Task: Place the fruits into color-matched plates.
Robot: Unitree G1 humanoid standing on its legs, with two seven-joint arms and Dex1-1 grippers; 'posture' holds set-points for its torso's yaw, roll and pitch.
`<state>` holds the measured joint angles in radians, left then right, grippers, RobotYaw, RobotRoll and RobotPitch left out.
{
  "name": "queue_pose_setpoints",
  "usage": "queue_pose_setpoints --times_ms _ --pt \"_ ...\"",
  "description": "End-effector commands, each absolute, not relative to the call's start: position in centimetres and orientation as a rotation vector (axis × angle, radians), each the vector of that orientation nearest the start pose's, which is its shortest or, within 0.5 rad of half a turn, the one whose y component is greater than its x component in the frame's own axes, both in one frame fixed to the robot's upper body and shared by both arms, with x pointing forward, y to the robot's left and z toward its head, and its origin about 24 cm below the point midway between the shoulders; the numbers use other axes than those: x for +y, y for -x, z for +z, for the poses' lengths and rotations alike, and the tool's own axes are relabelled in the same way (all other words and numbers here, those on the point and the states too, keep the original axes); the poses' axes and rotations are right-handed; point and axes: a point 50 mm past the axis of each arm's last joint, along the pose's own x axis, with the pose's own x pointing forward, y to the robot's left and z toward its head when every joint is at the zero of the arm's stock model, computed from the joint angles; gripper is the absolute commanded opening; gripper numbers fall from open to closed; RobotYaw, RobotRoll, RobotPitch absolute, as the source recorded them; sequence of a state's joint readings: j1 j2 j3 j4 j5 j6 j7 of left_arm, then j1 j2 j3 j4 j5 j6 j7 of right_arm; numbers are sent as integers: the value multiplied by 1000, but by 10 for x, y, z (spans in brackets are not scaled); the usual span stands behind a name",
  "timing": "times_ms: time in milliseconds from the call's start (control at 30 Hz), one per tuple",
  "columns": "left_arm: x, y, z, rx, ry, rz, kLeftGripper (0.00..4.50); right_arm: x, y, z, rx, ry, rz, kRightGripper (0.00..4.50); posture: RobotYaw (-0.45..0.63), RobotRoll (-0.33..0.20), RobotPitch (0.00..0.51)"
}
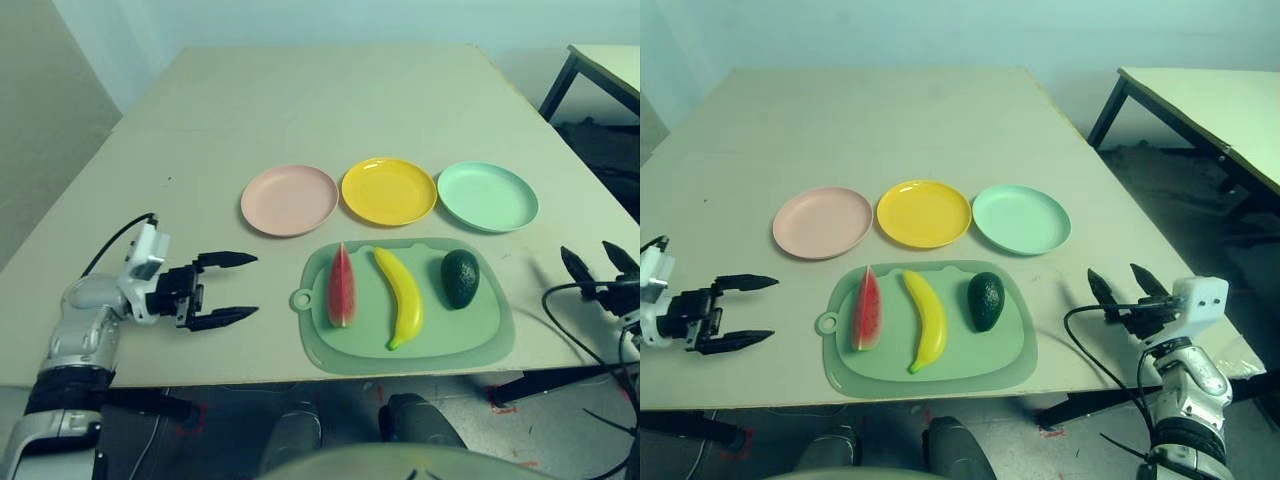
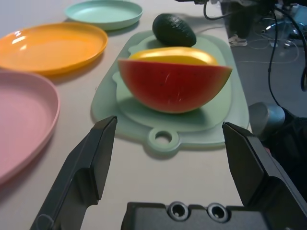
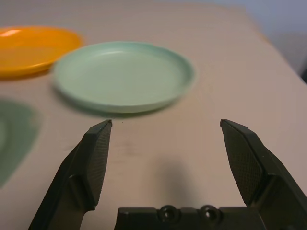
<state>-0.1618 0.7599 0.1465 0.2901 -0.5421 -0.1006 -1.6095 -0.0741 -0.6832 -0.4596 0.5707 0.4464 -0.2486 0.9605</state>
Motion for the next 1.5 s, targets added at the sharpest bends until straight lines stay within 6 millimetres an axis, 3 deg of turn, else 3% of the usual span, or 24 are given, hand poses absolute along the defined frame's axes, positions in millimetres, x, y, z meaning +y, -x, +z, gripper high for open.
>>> queue_pose_setpoints --times_ms 33,200,333,467,633,733,900,1133,1500 --pt "278 -239 124 37 -268 -1361 4462 -363 -222 98 78 193 416 4500 -154 0 41" --pt "284 -241 139 29 -285 -1347 4462 -352 -240 130 121 229 465 4500 -157 0 42" --pt "283 -243 147 14 -243 -1326 4462 -318 -257 156 191 396 625 4500 -146 0 41" --pt "283 -245 150 3 -220 -1306 4462 -274 -264 183 284 607 912 4500 -148 0 42" --pt "279 -245 147 2 -215 -1302 4462 -251 -270 195 393 1084 1148 4500 -145 0 40" --pt "279 -245 147 4 -219 -1300 4462 -238 -278 208 361 1384 1291 4500 -138 0 40" --pt "282 -248 151 4 -242 -1285 4462 -216 -293 226 293 1695 1451 4500 -128 0 39" --pt "277 -248 153 16 -259 -1319 4462 -196 -303 219 227 1898 1648 4500 -110 0 43" --pt "274 -252 148 15 -252 -1302 4462 -173 -299 190 183 1858 1823 4500 -99 0 50"
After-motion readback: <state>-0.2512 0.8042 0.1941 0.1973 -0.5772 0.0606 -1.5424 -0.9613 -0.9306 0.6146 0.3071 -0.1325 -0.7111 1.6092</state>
